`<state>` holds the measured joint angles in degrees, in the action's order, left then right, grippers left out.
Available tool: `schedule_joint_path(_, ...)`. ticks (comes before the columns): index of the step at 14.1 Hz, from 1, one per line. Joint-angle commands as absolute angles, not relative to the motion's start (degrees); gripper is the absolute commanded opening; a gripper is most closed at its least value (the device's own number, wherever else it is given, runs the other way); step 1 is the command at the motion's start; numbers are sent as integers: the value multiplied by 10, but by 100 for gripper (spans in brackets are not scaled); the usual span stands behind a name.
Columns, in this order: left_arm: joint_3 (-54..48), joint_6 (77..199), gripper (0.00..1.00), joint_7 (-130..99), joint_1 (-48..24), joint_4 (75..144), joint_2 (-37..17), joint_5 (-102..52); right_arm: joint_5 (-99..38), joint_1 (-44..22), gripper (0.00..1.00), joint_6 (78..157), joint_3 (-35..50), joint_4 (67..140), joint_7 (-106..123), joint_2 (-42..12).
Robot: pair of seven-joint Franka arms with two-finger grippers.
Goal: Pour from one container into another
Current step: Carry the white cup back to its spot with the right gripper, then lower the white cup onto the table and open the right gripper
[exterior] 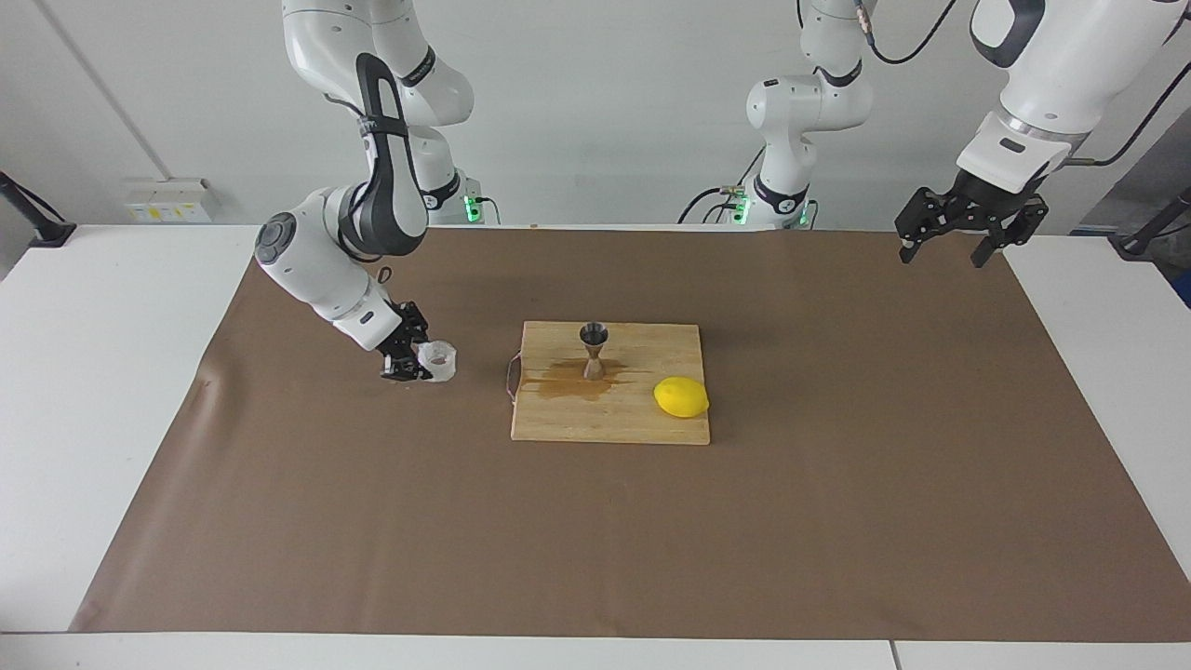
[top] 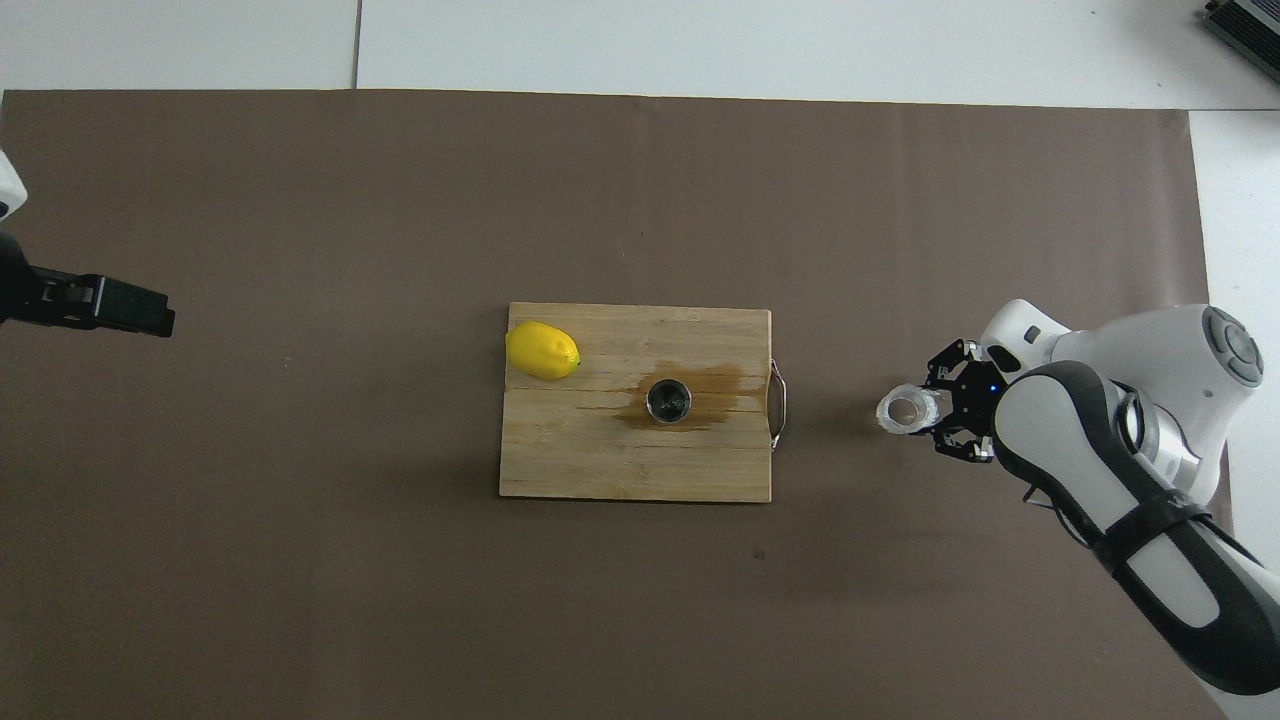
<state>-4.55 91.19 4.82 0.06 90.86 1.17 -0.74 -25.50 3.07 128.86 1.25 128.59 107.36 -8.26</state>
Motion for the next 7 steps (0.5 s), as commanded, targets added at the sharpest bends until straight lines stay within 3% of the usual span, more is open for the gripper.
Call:
schedule_joint_path(1, -41, 919, 100, 55, -9, 918, 16, 4, -271, 45, 30, 1291, 20, 1289, 1100, -85)
schedule_joint_path(3, -42, 920, 100, 55, -13, 918, 12, 4, -270, 44, 94, 1290, 19, 1285, 1099, -87)
schedule_joint_path(4, -41, 920, 100, 54, -19, 918, 12, 4, -270, 43, 100, 1289, 19, 1283, 1100, -87)
schedule_joint_path(7, -41, 920, 100, 54, -19, 918, 12, 4, -270, 43, 100, 1285, 18, 1270, 1099, -75)
